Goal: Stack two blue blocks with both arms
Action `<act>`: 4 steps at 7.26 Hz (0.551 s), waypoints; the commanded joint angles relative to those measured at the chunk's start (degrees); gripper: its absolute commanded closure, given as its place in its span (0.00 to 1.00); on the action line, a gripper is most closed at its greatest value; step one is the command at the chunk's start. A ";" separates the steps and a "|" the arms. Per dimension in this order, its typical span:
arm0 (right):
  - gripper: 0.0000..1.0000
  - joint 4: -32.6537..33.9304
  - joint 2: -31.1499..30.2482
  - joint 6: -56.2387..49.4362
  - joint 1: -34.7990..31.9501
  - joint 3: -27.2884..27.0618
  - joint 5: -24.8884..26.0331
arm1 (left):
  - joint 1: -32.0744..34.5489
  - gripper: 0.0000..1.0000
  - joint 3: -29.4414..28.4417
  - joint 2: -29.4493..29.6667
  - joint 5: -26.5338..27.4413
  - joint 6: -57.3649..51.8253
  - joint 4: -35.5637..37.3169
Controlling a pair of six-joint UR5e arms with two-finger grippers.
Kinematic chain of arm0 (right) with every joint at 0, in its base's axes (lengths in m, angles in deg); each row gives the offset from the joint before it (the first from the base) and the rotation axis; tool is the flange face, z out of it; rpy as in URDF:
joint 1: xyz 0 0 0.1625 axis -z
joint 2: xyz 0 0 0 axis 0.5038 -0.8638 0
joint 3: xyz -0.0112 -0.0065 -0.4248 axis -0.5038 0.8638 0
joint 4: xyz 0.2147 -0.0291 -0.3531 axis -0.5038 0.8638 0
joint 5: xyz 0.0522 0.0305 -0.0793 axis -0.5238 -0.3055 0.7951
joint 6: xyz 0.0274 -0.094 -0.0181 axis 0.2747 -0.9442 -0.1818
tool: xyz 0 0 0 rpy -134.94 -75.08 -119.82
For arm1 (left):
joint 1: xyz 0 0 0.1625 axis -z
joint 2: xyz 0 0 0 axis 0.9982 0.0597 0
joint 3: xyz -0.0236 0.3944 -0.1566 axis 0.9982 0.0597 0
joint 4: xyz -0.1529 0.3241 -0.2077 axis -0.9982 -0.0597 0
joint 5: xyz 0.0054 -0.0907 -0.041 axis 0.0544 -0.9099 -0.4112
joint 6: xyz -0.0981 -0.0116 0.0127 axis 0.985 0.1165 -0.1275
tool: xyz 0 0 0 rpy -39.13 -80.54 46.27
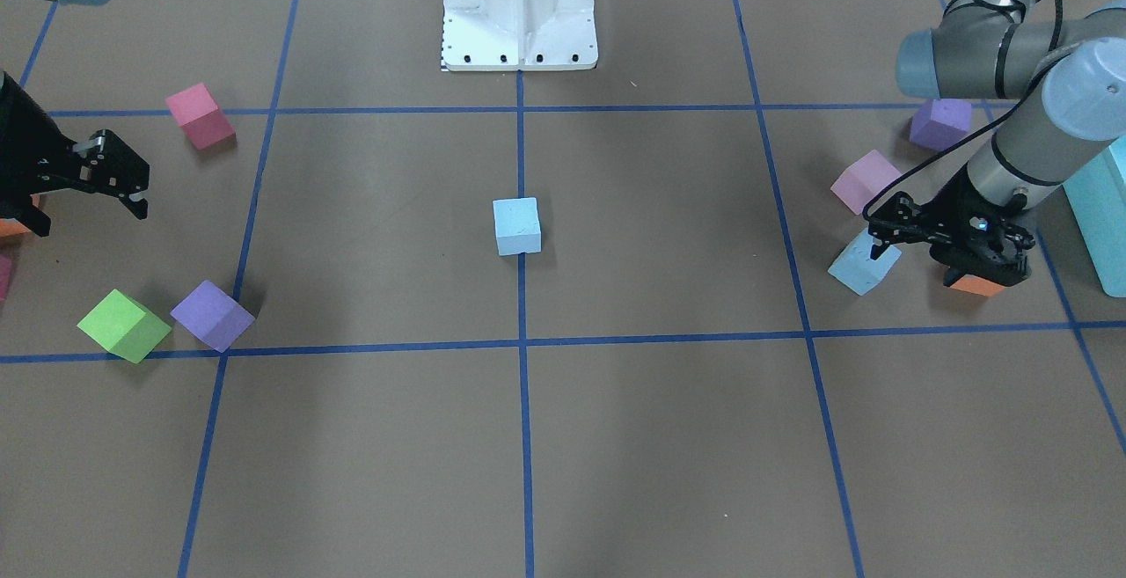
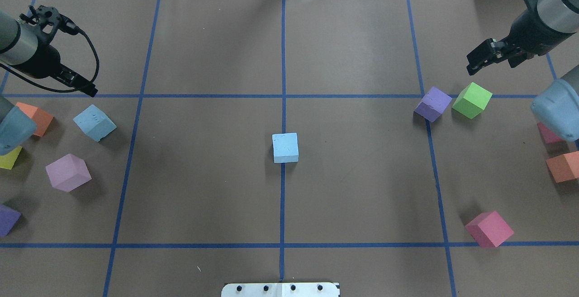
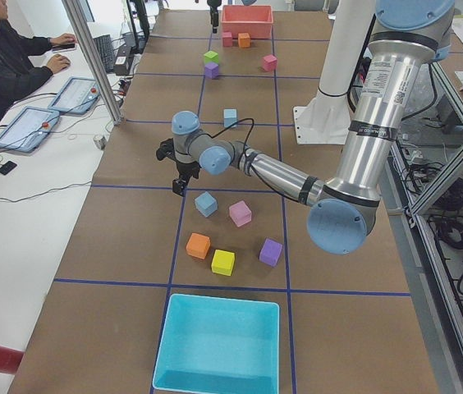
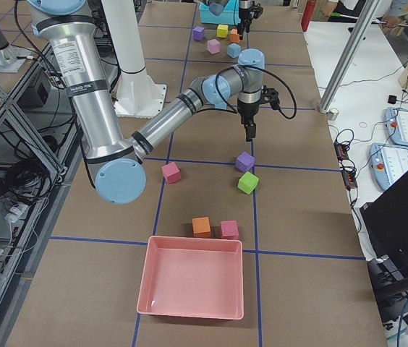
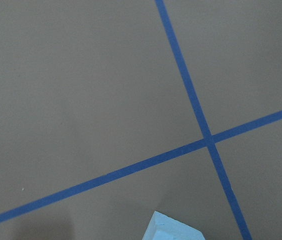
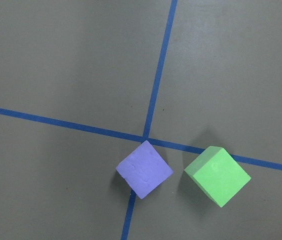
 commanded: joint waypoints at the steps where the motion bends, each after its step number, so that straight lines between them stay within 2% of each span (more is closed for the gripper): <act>1: 0.00 0.03 -0.13 -0.17 -0.44 0.17 -0.23 | -4.19 0.01 -0.58 -0.34 2.18 -3.43 -0.90; 4: 0.00 -0.06 -0.48 -0.17 -0.35 0.25 -0.23 | -4.47 0.00 -0.76 -0.96 1.75 -2.56 -0.64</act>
